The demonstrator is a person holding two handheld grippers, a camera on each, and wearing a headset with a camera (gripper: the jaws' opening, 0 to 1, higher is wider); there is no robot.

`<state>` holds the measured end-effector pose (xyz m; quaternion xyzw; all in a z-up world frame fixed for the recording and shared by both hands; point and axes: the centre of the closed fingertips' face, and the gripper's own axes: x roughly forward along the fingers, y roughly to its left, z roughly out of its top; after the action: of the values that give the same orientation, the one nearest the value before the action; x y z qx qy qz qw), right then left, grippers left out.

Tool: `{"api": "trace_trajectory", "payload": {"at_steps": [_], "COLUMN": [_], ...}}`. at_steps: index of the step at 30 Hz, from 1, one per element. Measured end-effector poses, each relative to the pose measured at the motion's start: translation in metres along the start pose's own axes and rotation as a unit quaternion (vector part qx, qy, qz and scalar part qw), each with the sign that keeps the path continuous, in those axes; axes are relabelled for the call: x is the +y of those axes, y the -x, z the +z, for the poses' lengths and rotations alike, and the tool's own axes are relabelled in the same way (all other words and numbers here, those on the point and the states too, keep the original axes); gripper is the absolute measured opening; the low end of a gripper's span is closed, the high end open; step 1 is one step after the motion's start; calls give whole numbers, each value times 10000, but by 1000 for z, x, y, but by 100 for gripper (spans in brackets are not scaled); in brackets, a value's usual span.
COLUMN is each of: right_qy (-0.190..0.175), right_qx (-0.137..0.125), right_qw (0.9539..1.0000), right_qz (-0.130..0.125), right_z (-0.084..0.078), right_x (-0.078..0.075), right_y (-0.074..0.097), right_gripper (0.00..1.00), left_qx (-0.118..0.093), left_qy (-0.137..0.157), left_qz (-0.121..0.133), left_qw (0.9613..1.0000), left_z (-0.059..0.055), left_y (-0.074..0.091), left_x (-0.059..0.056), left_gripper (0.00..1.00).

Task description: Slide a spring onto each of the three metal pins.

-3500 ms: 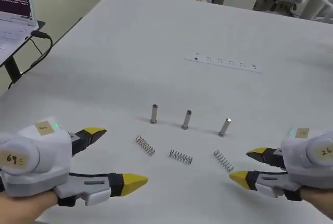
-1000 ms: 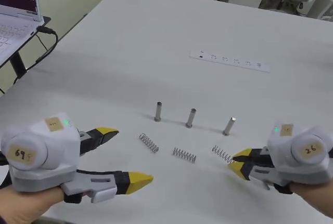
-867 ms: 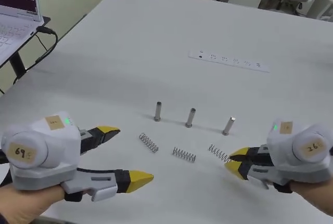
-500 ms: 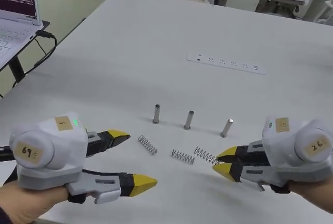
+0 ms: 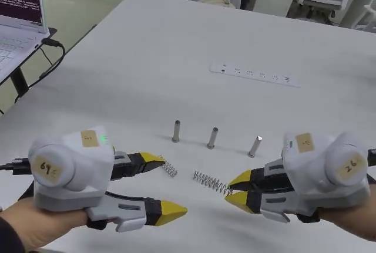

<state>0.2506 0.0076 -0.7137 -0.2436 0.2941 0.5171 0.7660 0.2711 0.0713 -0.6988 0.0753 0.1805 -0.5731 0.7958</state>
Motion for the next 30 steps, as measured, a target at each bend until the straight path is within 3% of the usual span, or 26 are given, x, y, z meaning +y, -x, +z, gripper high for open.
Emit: {"api": "trace_trajectory", "payload": {"at_steps": [9,23,30], "right_qy": [208,402,519], "right_qx": [-8,10,65], "right_qw": [9995,9986,9977], "right_qz": [236,350,432], "right_z": [11,18,18], "right_x": [13,18,23], "right_y": [-2,3,4], "right_gripper": [8,8,8], "left_qx": [5,22,104], "left_qy": [-199,-485,-597], "left_qz": [-266,-659,-794], "left_qw": [9994,9966,9950], "left_z": [7,19,15], "left_y": [-5,-15,-18], "left_x": [-13,-29,-33], "left_gripper": [40,28,20]}}
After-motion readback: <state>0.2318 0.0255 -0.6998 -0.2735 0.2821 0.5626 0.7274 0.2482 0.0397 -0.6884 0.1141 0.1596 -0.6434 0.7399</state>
